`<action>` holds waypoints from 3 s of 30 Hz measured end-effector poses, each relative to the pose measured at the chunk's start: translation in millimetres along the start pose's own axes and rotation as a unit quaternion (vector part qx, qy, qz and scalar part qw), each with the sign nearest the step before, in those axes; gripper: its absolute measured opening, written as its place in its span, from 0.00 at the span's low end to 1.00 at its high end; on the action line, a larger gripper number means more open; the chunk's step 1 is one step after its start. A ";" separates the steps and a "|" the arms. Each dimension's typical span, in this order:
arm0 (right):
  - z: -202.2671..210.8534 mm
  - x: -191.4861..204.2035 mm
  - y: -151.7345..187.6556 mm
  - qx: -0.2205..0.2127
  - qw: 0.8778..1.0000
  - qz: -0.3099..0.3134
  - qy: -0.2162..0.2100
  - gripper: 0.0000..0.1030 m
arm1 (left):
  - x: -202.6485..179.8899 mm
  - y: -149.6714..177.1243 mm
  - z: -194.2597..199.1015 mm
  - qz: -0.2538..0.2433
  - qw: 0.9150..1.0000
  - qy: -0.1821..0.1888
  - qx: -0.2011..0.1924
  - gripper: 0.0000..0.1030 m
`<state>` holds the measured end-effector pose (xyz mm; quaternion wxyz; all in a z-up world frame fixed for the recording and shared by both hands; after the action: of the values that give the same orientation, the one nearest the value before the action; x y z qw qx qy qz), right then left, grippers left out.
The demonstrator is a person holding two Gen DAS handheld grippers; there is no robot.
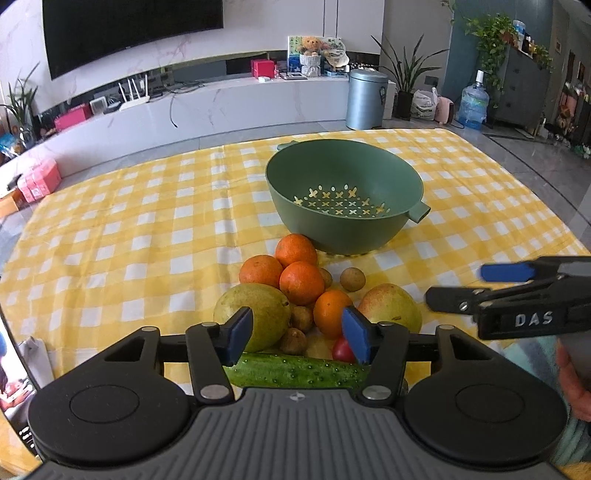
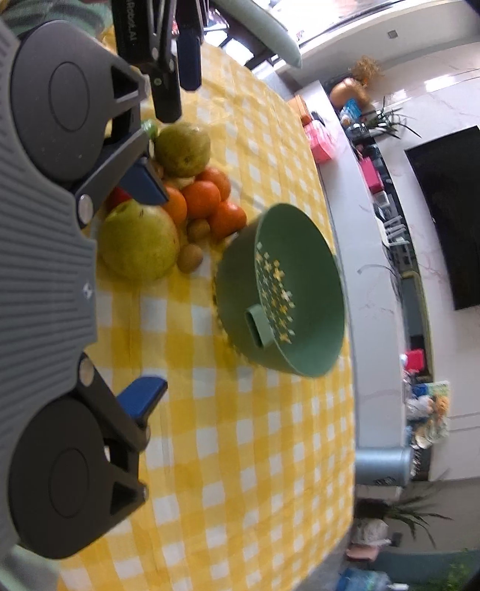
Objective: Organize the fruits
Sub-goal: 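Grasp a yellow-green pear with the left tool while the right tool grasps another pear, then carry the pears over the green bowl while the right tool releases its pear inside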
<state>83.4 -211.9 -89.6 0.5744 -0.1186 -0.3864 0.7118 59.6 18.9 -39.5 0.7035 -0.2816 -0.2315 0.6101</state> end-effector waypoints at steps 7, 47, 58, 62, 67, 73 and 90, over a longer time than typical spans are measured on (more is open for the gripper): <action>-26.7 15.7 1.3 0.042 0.998 -0.011 -0.052 0.81 | 27.4 -1.8 -21.8 0.032 0.999 -0.009 0.018 0.73; -65.0 10.8 6.1 0.084 0.990 -0.070 -0.087 0.62 | 46.3 7.1 -64.8 0.095 0.995 0.013 0.021 0.80; -31.7 9.2 -12.1 -0.004 0.994 -0.060 -0.087 0.62 | 28.1 -25.5 -6.9 0.073 0.994 0.029 -0.077 0.80; -14.2 8.3 -30.0 -0.043 0.996 -0.025 -0.076 0.62 | 17.9 -45.2 3.4 0.044 0.994 0.026 -0.096 0.80; -7.1 -9.0 -64.0 -0.068 0.996 -0.016 -0.058 0.62 | 3.8 -73.2 1.9 -0.001 0.993 0.026 -0.113 0.80; -26.0 -24.4 -110.2 -0.080 0.996 -0.025 -0.041 0.62 | -16.9 -102.2 -32.9 -0.046 0.992 0.025 -0.113 0.80; -129.8 -35.7 -126.4 0.028 0.987 0.159 0.020 0.62 | -14.4 -98.9 -95.8 -0.121 0.989 0.057 -0.064 0.80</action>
<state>265.9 -185.4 -100.1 0.4650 -0.1760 -0.3308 0.8021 193.6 -15.8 -42.5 0.7646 -0.3307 -0.2620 0.4872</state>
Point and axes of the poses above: each gripper's, at about its wrist camera, not at the fingertips, and z roughly against the way its jaws point, x to its left, y to its underside, the point moved 6 cm from there along -z, roughly the way its jaws point, and after that the axes turned 1 degree about z, right-handed, at the moved point
